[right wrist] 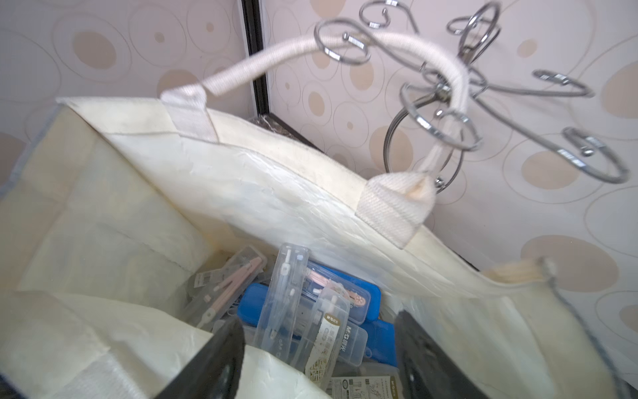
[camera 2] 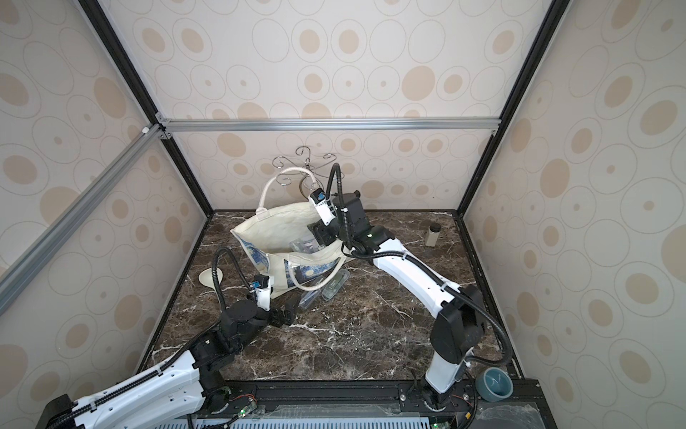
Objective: Put the compass set into the canvas bag
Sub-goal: Place the compass set in the canvas bag, then pick up the compass set at the center of the board.
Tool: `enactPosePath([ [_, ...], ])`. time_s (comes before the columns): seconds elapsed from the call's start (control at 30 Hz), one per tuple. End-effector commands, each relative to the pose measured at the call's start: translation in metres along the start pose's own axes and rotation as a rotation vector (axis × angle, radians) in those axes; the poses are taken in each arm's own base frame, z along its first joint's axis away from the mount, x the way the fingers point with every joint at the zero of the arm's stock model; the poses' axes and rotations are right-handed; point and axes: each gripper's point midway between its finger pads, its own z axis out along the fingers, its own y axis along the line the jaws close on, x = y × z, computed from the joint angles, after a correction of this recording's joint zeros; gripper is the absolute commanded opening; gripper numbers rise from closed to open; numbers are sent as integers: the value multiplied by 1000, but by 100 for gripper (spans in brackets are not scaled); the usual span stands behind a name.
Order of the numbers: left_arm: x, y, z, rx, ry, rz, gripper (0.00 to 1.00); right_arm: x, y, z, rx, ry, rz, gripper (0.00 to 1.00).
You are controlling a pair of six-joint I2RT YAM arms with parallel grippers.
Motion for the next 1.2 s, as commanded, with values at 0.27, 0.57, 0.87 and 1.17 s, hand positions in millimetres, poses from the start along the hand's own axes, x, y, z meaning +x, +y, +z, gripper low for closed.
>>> enactPosePath([
  [0.27,-21,-24,3,60,-8,42,100,27,-104,-93,525,-34,205,90],
  [0.57,-34,-75,-1,187,-20,155,100,114,-176,-165,755,1,536,99],
  [0.87,-16,-141,38,300,75,295,100,190,-172,-156,780,225,573,99],
  [1.17,21,-166,96,241,231,332,100,256,-180,-170,772,370,710,99],
])
